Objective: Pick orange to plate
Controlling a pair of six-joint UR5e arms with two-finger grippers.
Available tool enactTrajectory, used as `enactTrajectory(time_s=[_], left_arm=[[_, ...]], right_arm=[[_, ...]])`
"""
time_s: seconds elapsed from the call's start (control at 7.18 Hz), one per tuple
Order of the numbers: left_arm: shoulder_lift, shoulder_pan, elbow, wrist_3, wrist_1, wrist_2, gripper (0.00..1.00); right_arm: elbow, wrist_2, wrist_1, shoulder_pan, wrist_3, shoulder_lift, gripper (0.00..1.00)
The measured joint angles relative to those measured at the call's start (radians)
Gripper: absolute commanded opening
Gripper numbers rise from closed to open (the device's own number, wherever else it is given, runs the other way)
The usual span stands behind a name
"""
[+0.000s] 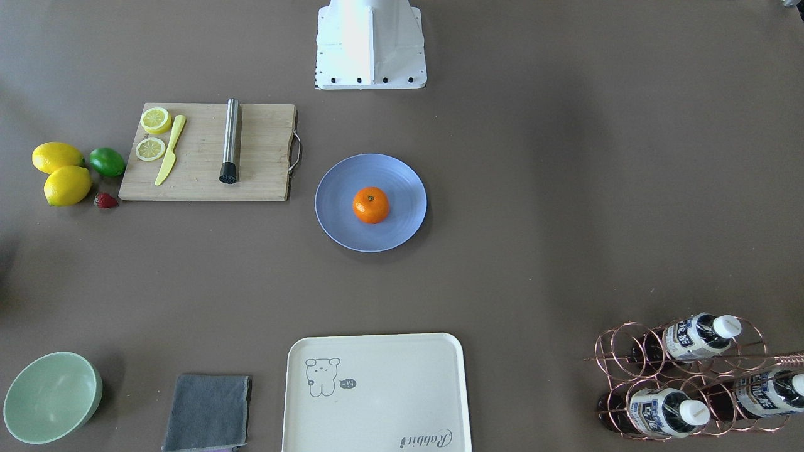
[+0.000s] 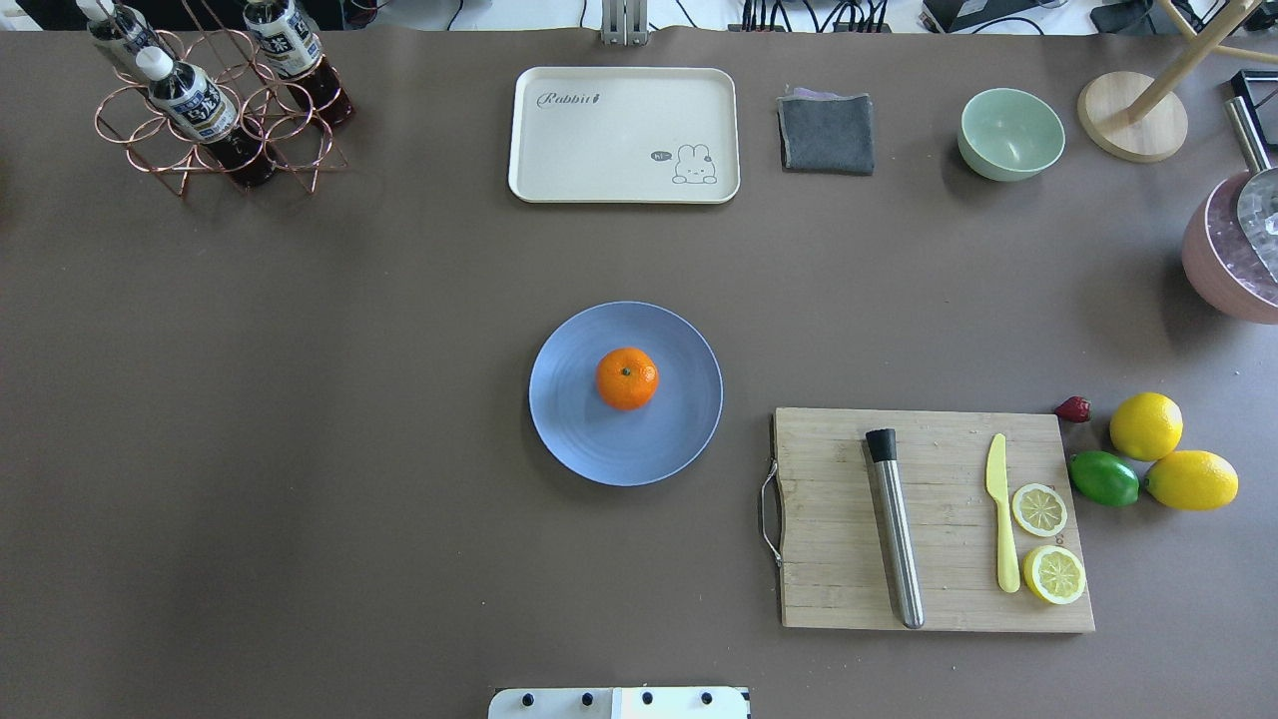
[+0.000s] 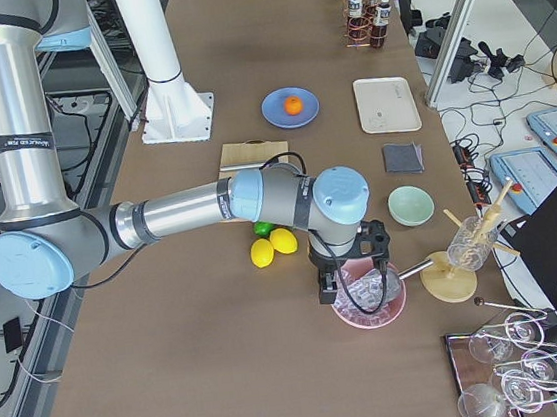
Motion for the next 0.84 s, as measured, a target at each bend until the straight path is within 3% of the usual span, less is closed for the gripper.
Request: enactTrajectory(time_s=[0.84], left_arm=[[0.038, -0.018, 0.0, 0.004, -0.002, -0.006, 0.98]], right_arm=[[-0.055, -0.001, 0.205, -0.074, 0.225, 0.007, 1.0]])
